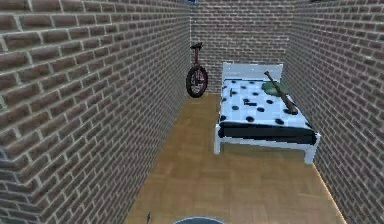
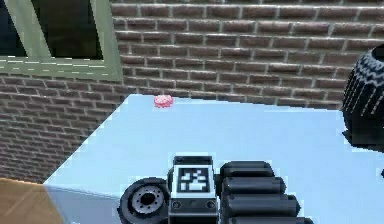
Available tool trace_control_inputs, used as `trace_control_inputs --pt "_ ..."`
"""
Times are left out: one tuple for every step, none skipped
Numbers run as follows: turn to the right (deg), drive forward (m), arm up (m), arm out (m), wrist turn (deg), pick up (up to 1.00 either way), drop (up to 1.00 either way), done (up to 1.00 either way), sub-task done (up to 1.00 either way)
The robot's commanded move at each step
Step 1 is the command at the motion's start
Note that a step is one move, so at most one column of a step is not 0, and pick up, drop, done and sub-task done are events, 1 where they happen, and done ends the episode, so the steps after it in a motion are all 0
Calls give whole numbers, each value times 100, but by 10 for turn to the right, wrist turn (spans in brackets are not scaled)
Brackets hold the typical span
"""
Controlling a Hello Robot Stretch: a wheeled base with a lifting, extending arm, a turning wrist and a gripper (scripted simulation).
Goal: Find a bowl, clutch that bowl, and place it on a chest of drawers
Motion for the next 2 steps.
trace_control_inputs --pt "-450 0 0 0 0 0 0 0 0" --pt "-450 0 0 0 0 0 0 0 0"
